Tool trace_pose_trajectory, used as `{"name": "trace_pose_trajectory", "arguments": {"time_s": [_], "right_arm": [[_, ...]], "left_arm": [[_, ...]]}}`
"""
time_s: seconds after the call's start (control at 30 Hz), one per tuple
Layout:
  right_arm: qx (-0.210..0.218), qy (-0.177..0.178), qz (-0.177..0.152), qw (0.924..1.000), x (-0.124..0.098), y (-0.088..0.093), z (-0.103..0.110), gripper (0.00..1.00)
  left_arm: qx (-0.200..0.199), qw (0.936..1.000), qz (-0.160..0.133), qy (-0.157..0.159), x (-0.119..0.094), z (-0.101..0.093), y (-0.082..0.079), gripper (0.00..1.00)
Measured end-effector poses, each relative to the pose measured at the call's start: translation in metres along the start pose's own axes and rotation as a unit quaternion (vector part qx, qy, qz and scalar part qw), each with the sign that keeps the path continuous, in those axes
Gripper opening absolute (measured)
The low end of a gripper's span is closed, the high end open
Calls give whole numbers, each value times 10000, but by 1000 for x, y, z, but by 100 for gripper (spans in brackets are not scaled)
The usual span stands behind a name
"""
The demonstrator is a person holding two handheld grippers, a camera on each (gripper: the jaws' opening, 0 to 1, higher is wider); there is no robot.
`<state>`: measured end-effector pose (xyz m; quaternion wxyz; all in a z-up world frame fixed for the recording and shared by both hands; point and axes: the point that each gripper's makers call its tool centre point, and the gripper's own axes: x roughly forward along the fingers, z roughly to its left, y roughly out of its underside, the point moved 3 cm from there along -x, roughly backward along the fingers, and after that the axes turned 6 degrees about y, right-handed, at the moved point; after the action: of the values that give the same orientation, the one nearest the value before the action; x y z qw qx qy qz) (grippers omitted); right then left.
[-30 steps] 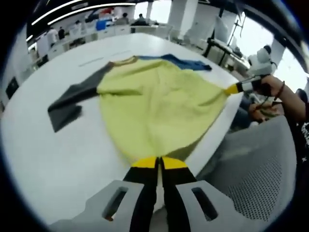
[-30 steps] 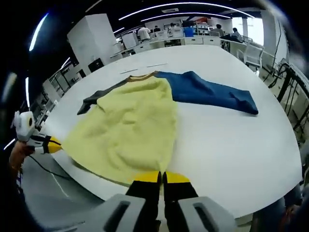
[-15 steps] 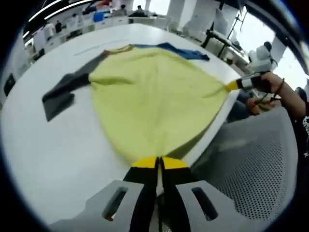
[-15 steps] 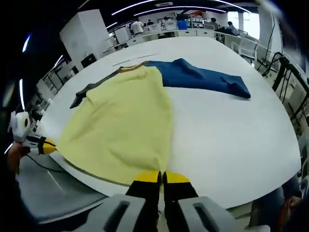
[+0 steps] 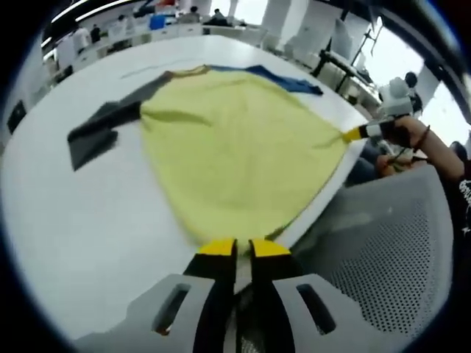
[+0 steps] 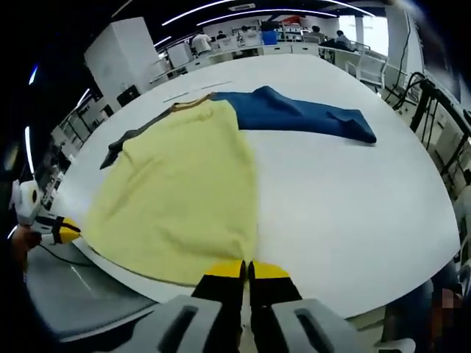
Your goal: Fold the garment on the visible template until the final outline fits inside the template.
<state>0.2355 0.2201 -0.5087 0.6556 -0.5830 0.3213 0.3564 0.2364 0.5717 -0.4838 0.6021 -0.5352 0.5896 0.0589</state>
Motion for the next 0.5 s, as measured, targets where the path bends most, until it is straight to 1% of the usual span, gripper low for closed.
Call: {"name": "trace_pose_trajectory", "arguments": {"time_s": [0.07, 0.1, 0.13, 0.23, 0.3, 0.37, 0.4, 0.5], "right_arm": [[-2, 7, -1, 10000, 0, 0, 0, 0], [7, 8, 0, 10000, 1, 0, 0, 0], [22, 6, -5, 10000, 1, 0, 0, 0], [65, -5, -7, 10000, 1, 1, 0, 0], [81, -11, -3, 10000, 1, 1, -1, 0], [99, -17, 2, 9999, 1, 2, -1, 0], [102, -19, 1, 9999, 1, 2, -1, 0], [110, -27, 14, 9999, 1, 1, -2, 0]], "left_arm": [[-123, 9998, -105, -135, -4, 8, -2, 8], [-286, 9991, -194, -226, -7, 14, -3, 9], [-398, 9985, -281, -248, -7, 16, -4, 11], [-553, 9974, -366, -296, -8, 25, -4, 17], [-471, 9975, -389, -342, -6, 29, -6, 19], [-443, 9978, -375, -322, -4, 30, -8, 20], [-417, 9982, -372, -236, -2, 31, -9, 21], [-488, 9981, -333, -166, 2, 37, -11, 23]]}}
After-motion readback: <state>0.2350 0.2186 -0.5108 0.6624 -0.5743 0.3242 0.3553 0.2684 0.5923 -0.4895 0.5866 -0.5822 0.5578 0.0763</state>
